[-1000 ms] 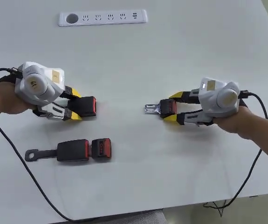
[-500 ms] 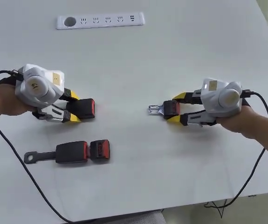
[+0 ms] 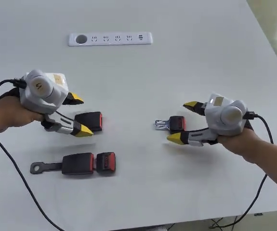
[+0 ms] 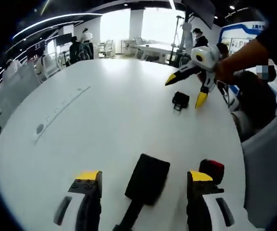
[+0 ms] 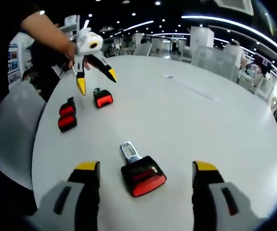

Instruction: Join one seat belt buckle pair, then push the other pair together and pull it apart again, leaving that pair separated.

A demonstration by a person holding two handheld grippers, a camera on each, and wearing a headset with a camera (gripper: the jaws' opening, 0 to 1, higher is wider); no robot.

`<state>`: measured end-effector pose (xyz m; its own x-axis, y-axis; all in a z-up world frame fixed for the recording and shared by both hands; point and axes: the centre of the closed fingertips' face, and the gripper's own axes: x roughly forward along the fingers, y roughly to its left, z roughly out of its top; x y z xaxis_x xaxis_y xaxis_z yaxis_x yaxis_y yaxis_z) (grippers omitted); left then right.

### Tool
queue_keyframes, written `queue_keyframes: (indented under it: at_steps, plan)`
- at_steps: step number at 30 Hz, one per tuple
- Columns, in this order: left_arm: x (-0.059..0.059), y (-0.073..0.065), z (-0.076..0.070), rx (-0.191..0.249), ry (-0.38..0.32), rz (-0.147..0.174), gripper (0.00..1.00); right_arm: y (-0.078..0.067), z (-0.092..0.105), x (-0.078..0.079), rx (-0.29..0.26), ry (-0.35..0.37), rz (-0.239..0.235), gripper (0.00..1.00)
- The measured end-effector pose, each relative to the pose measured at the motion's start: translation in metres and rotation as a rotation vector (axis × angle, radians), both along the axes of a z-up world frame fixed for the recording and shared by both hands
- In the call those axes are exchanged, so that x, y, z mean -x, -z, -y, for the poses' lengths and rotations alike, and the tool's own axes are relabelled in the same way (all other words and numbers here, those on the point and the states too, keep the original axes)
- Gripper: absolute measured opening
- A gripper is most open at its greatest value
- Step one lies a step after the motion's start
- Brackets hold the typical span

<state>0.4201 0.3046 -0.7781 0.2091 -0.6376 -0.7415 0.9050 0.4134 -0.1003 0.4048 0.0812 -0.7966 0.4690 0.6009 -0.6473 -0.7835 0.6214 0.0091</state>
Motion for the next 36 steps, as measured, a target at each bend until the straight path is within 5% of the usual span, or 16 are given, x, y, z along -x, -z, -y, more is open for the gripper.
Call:
queue_keyframes:
  at_steps: [1, 5, 15, 25, 36]
  plan:
    - [0.000, -0.003, -0.006, -0.001, -0.046, -0.007, 0.79, -0.001, -0.001, 0.000, -0.001, 0.015, -0.001, 0.82]
    - [0.000, -0.018, -0.016, 0.054, -0.122, 0.046, 0.89, -0.009, -0.003, -0.002, -0.023, 0.084, 0.029, 0.84]
    - [0.033, -0.045, -0.067, 0.169, -0.348, 0.098, 0.93, -0.023, -0.013, 0.016, -0.051, 0.182, 0.077, 0.88]
    - [0.078, -0.060, -0.112, 0.208, -0.410, 0.139, 0.92, -0.039, -0.027, 0.051, -0.045, 0.180, 0.113, 0.89]
    - [0.118, -0.065, -0.135, 0.241, -0.441, 0.146, 0.99, -0.059, -0.026, 0.079, -0.055, 0.203, 0.167, 0.94]
